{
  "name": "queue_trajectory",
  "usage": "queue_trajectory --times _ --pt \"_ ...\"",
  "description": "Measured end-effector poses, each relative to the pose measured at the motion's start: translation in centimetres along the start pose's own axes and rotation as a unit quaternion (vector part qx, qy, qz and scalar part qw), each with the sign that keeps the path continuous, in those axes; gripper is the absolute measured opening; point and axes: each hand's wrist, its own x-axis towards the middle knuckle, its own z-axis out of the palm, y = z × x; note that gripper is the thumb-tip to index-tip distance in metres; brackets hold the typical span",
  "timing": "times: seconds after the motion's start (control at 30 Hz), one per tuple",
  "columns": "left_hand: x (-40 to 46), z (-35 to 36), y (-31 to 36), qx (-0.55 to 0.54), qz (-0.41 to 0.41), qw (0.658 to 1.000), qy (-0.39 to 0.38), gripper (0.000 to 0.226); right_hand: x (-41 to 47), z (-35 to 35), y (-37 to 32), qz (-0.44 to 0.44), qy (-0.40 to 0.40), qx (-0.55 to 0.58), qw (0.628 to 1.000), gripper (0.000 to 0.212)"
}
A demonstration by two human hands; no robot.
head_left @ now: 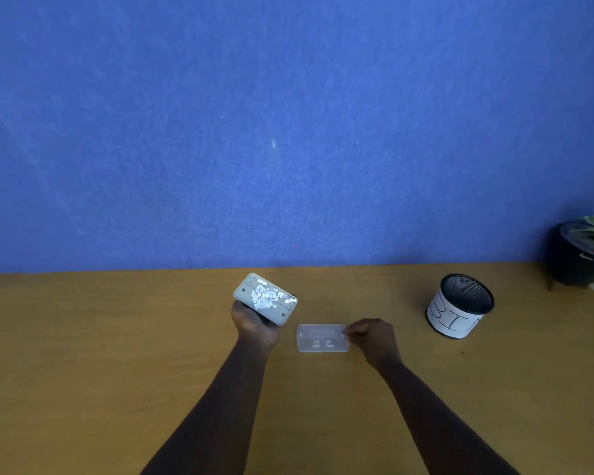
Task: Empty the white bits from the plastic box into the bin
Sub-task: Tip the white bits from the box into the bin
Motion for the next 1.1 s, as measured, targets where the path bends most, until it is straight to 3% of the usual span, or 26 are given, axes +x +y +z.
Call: queue_trajectory --times 0.07,0.17,0.27,0.4,0.77,0.93,1.0,1.1 --pt "-0.3 0.4 -0.4 0.009 -0.005 1.0 0.008 0.042 0.2 -0.7 -1.3 0.014 0.042 0.126 0.991 0.016" --pt "-1.0 1.0 -1.0 0.012 -0.02 1.0 -0.009 0.043 0.3 -1.5 -4.1 0.007 0.011 0.25 0.968 0.031" --pt "-1.9 2.0 -1.9 0.031 -0.033 0.998 -0.034 0.045 0.0 -2.2 -6.3 -0.05 -0.045 0.203 0.977 0.062" --pt "-2.9 3.4 -3.7 0.061 -0.057 0.995 -0.05 0.044 -0.6 -3.0 -6.9 -0.112 -0.013 0.112 0.987 0.081" --pt "-4.0 6.5 -9.5 0.175 -0.126 0.969 -0.12 0.037 -1.7 -7.8 -2.8 -0.091 0.141 0.094 0.981 0.058" --pt "-4.0 7.7 -11.9 0.261 -0.152 0.94 -0.157 0.049 -2.2 -10.9 0.0 -0.06 0.182 0.094 0.977 0.054" --pt "-4.1 8.0 -12.8 0.351 -0.141 0.912 -0.156 0.046 -2.2 -12.2 1.1 -0.041 0.198 0.093 0.975 0.051" --pt "-3.9 8.5 -14.3 0.515 -0.1 0.833 -0.179 0.045 -2.1 -14.4 2.8 -0.013 0.228 0.084 0.97 0.049"
